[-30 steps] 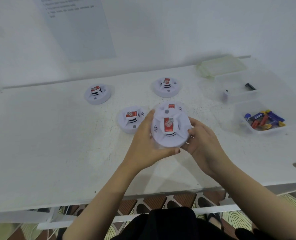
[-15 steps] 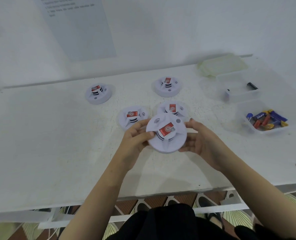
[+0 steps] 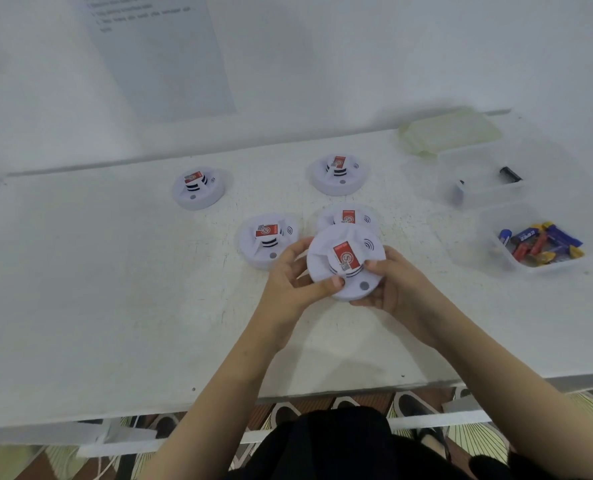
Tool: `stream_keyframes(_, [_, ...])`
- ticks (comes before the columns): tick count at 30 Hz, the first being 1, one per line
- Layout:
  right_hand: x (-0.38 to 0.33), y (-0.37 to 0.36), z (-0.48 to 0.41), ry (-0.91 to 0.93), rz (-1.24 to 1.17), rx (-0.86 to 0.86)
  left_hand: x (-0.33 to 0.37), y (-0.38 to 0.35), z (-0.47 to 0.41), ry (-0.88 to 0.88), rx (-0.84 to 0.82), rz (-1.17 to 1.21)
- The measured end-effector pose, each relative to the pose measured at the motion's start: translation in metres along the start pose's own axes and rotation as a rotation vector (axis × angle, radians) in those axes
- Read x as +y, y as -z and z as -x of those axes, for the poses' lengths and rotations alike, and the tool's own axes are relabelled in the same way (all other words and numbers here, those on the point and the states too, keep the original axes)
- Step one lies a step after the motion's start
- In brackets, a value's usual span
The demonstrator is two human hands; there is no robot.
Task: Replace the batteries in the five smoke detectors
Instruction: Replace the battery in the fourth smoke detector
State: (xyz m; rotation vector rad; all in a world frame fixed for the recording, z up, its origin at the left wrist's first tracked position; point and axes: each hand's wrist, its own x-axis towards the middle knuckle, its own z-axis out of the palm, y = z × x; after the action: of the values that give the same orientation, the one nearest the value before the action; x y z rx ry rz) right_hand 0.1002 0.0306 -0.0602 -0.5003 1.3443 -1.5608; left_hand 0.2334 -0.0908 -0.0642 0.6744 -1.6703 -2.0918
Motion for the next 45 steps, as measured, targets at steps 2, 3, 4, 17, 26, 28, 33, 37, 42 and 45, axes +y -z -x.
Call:
stream_keyframes(2, [0.004,0.000,0.001,0.057,0.000,0.003,-0.002,-0.001,0.002,-0.039,-0.030,-0.028])
stream_keyframes(3, [0.005,-0.001,0.003,0.092,0.010,-0.028,-0.003,-0.001,0.002,-0.055,-0.052,-0.035])
stream_keyframes(4, [0.006,-0.001,0.005,0.123,0.024,-0.063,-0.002,0.000,0.002,-0.069,-0.067,-0.046])
stream_keyframes(17, [0.007,-0.002,0.008,0.189,0.125,-0.124,0.003,0.012,-0.002,-0.089,-0.132,-0.168])
stream_keyframes(26, [0.009,-0.002,0.006,0.196,0.125,-0.091,-0.003,0.014,-0.005,-0.079,-0.093,-0.125])
stream_keyframes(28, [0.010,-0.001,0.006,0.202,0.129,-0.084,-0.004,0.013,-0.005,-0.084,-0.086,-0.138])
stream_keyframes(33, [0.010,0.000,0.005,0.201,0.130,-0.072,-0.004,0.014,-0.006,-0.089,-0.094,-0.131])
stream_keyframes(37, [0.009,0.000,0.004,0.185,0.130,-0.078,-0.004,0.015,-0.007,-0.095,-0.101,-0.114])
stream_keyframes(42, [0.008,0.000,0.004,0.177,0.142,-0.092,-0.002,0.015,-0.006,-0.092,-0.099,-0.114])
stream_keyframes(45, [0.008,0.000,0.004,0.175,0.143,-0.099,-0.002,0.015,-0.005,-0.098,-0.099,-0.111])
